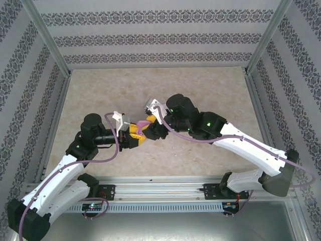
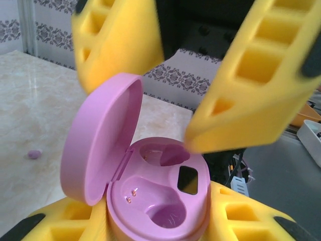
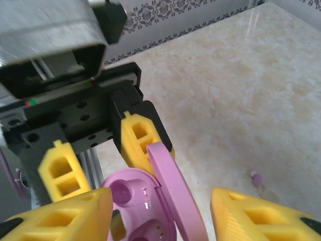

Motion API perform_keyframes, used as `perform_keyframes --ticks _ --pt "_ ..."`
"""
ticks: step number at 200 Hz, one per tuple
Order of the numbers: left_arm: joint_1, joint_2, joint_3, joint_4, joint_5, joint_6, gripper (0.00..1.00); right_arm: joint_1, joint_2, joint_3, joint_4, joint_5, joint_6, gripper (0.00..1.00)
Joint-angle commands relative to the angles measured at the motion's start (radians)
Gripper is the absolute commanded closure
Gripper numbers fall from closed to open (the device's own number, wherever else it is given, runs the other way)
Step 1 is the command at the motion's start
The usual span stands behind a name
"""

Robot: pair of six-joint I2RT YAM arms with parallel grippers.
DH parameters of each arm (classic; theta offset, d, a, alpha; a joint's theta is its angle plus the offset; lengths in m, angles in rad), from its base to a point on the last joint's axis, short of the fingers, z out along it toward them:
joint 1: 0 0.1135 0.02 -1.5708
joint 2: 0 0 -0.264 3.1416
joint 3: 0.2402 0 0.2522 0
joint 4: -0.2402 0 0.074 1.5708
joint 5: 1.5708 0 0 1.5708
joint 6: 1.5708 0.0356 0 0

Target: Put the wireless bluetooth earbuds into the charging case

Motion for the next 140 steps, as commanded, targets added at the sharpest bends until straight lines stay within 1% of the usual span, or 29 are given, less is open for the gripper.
perform_keyframes --ticks 1,45,77,96,118,140 --pt "0.001 -0.025 0.025 -0.049 -0.052 -0.010 0.71 -0.009 -0.018 0.047 -0.015 -0.035 0.097 0.44" --pt "0.000 -0.045 0.011 -0.086 -0.090 -0.025 0.72 -0.057 -0.052 0.091 -0.041 -0.012 0.250 0.42" --pt "0.002 -0.078 -0.006 -0.105 -0.103 -0.030 0.73 -0.140 -0.030 0.099 -0.101 0.035 0.342 0.41" --pt "0.001 -0.108 -0.015 -0.133 -0.118 -0.026 0.73 -0.201 0.031 0.096 -0.155 0.045 0.390 0.41" --pt "0.001 -0.144 -0.028 -0.163 -0.130 -0.025 0.74 -0.252 0.149 0.092 -0.186 0.035 0.396 0.44" --pt "0.002 -0.180 -0.041 -0.199 -0.141 -0.024 0.74 -0.279 0.285 0.110 -0.176 -0.018 0.410 0.48"
